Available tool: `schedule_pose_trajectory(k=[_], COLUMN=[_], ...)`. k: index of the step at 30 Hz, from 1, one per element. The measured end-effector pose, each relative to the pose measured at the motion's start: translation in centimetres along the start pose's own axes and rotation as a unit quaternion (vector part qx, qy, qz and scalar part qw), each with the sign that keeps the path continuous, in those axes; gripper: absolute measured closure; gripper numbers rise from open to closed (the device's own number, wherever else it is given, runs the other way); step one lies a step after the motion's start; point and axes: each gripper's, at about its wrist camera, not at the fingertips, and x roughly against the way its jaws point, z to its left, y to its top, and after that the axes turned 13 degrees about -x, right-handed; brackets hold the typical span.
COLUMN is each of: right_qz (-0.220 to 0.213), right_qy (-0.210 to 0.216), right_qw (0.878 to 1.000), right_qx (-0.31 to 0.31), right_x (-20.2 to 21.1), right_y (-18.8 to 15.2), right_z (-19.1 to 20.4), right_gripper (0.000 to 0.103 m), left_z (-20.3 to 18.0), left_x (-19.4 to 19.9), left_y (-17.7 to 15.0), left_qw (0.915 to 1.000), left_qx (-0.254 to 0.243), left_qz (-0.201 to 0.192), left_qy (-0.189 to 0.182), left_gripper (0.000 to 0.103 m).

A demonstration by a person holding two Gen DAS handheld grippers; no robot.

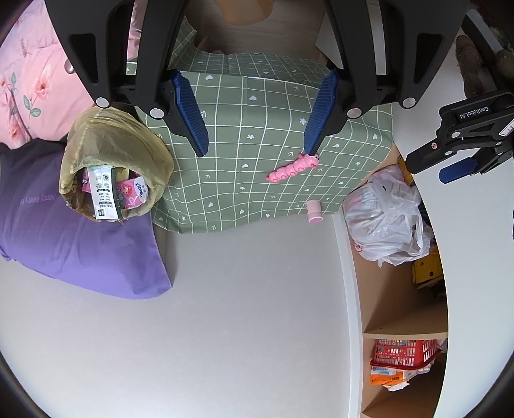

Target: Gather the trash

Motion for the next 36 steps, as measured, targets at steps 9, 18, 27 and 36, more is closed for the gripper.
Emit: schedule_pose_trajectory(k=[9, 18, 27, 36], right_qz=[0.000, -0.001, -0.002, -0.005], right_qy=[0.000, 0.000, -0.001, -0.005], right_qw=[1.000, 1.000, 1.000, 1.000], right_qx=[0.000, 0.000, 0.002, 0.004], right_x=[0.10, 0.22, 0.47, 0.89], right_y=[-0.01, -0.02, 0.13, 0.20], right_z=[-0.08, 0.06, -0.06, -0.47], right_gripper=[0.045, 0.044, 0.045, 0.045], left_z=[0.01, -0.11, -0.13, -0.31], left_x=[0.05, 0.21, 0.20, 0.27], left_y=[0.02, 0.07, 0.23, 0.20], left_qw=[1.0000, 1.0000, 1.0000, 1.0000], left_qx=[0.000, 0.000, -0.001, -0.001], left_qz=[0.000, -0.001, -0.003, -0.004], left_qy=[-0.001, 0.000, -0.004, -0.006], left_gripper=[0.014, 0.014, 0.014, 0.014])
